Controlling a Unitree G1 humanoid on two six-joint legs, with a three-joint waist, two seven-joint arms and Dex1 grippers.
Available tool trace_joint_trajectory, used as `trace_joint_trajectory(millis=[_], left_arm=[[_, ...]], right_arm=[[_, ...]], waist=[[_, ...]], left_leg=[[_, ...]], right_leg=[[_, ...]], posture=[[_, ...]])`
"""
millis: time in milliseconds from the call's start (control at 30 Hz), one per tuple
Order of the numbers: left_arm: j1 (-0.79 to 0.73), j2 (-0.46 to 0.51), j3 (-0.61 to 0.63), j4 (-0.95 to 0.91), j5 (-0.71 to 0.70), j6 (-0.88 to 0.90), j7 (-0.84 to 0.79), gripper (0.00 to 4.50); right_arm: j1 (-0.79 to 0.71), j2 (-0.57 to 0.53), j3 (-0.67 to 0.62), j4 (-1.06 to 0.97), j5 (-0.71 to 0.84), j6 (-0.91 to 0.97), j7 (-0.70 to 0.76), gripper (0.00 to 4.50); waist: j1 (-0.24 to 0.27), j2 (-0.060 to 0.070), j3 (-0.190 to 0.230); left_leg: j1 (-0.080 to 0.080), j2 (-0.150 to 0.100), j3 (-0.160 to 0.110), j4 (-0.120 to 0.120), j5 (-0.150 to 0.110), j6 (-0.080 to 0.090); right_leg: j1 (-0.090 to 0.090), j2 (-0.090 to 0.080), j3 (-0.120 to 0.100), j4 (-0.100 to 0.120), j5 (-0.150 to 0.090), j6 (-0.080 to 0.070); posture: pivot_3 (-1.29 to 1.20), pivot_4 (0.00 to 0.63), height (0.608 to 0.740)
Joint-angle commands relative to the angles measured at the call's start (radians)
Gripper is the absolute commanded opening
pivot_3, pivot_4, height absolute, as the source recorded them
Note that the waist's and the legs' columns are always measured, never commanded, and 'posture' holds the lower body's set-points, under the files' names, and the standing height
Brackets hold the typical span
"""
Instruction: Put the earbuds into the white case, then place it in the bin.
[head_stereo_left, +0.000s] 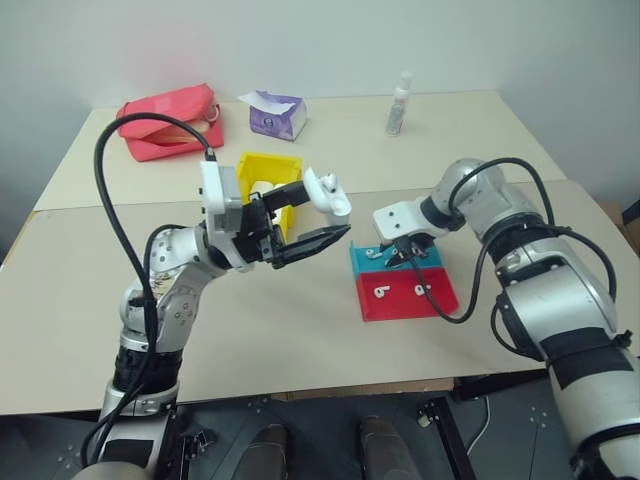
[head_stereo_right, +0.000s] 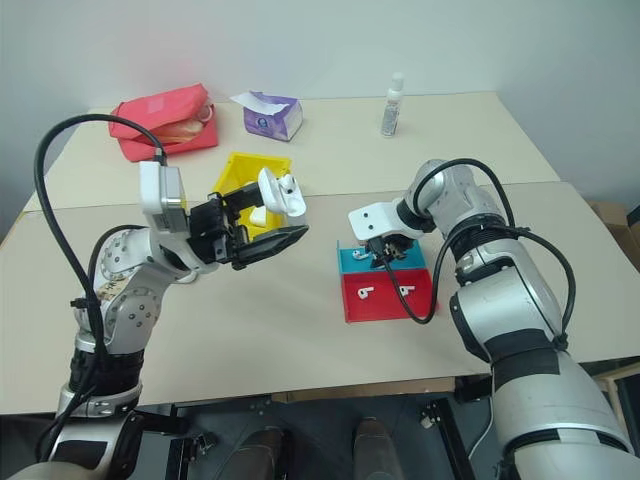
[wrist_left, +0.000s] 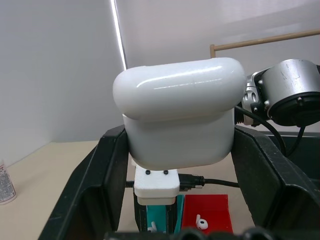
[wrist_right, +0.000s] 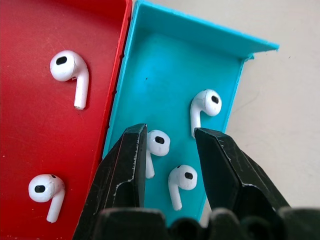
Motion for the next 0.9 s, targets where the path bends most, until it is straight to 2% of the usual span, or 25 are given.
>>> trace_joint_trajectory(millis=[33,567,667,733,900], left_arm=[[-0.002,0.001,0.007,-0.038,-0.010,-0.010,0.013,2.83],[0.019,0.009,0.011,-0.072,-0.019,-0.003,0.034,2.83],[0.020,0.011,0.011,-0.073,-0.020,-0.003,0.035,2.83],[0.020,0.011,0.011,-0.073,-0.021,-0.003,0.036,2.83],[0.020,0.013,0.011,-0.074,-0.023,-0.002,0.038,2.83]], right_arm=[[-0.012,-0.003,0.001,0.005,-0.009,0.006,-0.003,1.93],[-0.002,0.013,0.038,0.053,-0.073,0.006,-0.074,1.93],[0.000,0.013,0.040,0.055,-0.080,0.005,-0.076,1.33],[0.004,0.014,0.042,0.057,-0.086,0.005,-0.081,0.70],[0.008,0.016,0.039,0.057,-0.085,0.009,-0.080,0.62]], waist=[[0.000,0.000,0.000],[0.000,0.000,0.000],[0.000,0.000,0.000],[-0.001,0.000,0.000],[0.000,0.000,0.000]], left_leg=[[0.000,0.000,0.000,0.000,0.000,0.000],[0.000,0.000,0.000,0.001,0.000,0.000],[0.001,0.000,0.000,0.001,0.000,0.000],[0.001,0.000,0.000,0.001,0.000,0.000],[0.001,0.000,0.000,0.001,0.000,0.000]], right_leg=[[0.000,0.000,0.000,0.000,0.000,0.000],[0.001,0.000,0.000,0.001,0.000,0.000],[0.001,0.000,0.000,0.001,0.000,0.000],[0.001,0.000,0.000,0.001,0.000,0.000],[0.001,0.000,0.000,0.002,0.000,0.000]], posture=[[0.00,0.150,0.740],[0.00,0.150,0.740],[0.00,0.150,0.740],[0.00,0.150,0.740],[0.00,0.150,0.740]])
